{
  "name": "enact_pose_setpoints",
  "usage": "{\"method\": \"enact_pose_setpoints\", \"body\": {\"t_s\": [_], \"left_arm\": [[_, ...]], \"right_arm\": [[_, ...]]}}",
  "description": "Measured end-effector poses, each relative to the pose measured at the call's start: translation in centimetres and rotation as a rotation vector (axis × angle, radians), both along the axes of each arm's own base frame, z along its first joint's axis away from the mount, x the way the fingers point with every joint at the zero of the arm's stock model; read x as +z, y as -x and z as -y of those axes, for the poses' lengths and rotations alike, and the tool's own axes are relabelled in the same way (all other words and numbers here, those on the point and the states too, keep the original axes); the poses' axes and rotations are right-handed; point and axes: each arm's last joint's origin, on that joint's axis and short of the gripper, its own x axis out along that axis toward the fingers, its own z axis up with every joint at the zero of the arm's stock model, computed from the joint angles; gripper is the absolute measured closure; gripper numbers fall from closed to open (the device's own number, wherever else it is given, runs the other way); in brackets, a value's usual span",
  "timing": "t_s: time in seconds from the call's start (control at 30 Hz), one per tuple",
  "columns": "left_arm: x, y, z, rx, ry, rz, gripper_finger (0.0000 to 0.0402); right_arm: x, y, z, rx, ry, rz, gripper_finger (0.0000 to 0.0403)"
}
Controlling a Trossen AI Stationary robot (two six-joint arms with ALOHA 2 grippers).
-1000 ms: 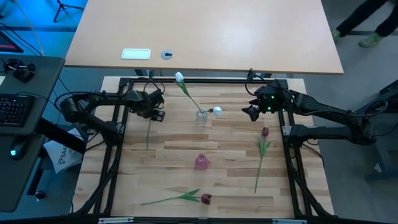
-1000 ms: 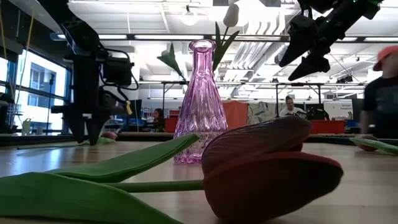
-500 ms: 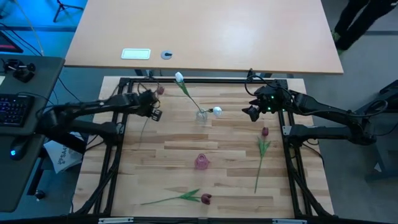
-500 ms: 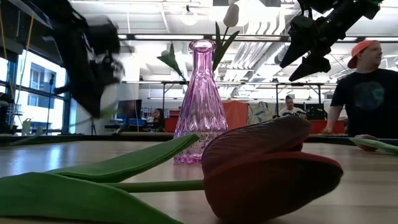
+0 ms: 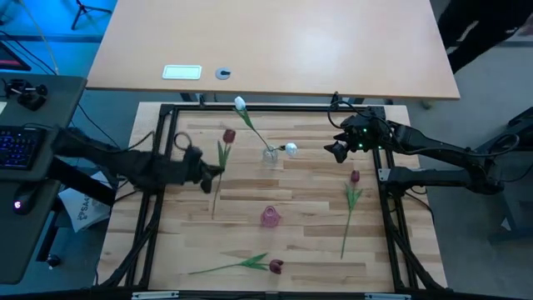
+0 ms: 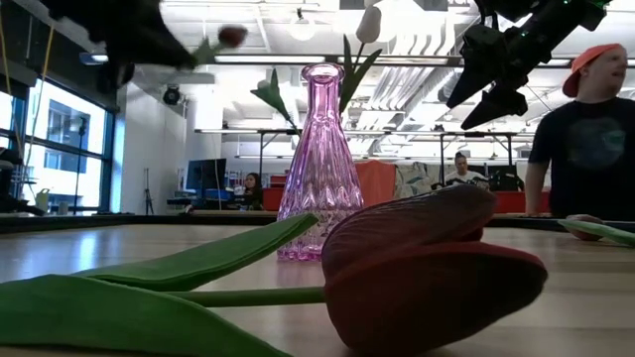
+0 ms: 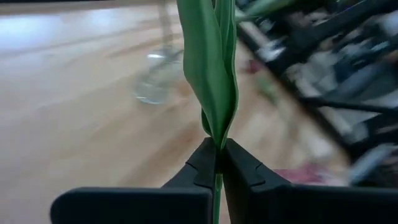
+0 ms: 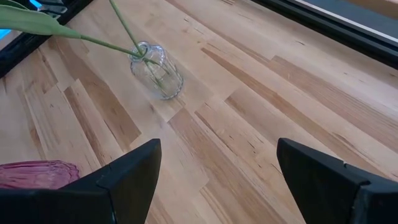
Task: Sort flowers into vase by color
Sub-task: Put the top left red tulip into the pink vase
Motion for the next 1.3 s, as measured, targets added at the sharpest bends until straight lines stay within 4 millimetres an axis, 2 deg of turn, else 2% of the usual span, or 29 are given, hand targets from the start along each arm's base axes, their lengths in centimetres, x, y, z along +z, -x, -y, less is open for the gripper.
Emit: {"method": "enact_pose_setpoints", "body": {"t_s": [0.1,0.2,0.33,0.4,0.57,0.63,0.73,0.93,1.1,1.3], "left_arm": [[1.2,0.0,1.8,0.027,-0.009,0.148,0.0401],[3.1,-0.8,2.6,0.042,-0.195,0.280,0.0401],[4.3,-3.1,2.2,0.034,-0.537,0.288,0.0401],[4.3,-4.5,1.5,0.030,-0.596,0.318,0.0401],[4.5,-7.2,-0.6,-0.103,-0.464,0.609,0.0401],[4.5,-7.9,-0.9,-0.155,-0.413,0.718,0.0401],[4.3,-8.5,-0.7,-0.174,-0.378,0.791,0.0401],[3.4,-10.3,1.2,-0.214,-0.343,0.741,0.0401],[2.9,-12.1,2.4,-0.227,-0.382,0.698,0.0401],[2.8,-12.3,3.1,-0.235,-0.436,0.662,0.0401]], "right_arm": [[0.0,0.0,0.0,0.000,0.000,0.000,0.0087],[0.0,-0.1,0.1,0.000,0.004,0.007,0.0087],[0.0,-0.6,0.3,0.001,0.014,0.026,0.0087],[-0.1,-0.9,0.4,0.003,0.016,0.027,0.0087],[-0.6,-1.5,0.6,0.025,-0.007,0.006,0.0087],[-0.8,-1.6,0.6,0.048,-0.009,-0.003,0.0087],[-0.8,-1.6,0.6,0.075,0.001,-0.004,0.0087],[0.5,-0.9,0.1,0.109,0.016,0.086,0.0087],[1.5,0.1,-0.4,0.114,0.043,0.150,0.0087],[2.0,0.9,-0.8,0.114,0.051,0.166,0.0087]]}}
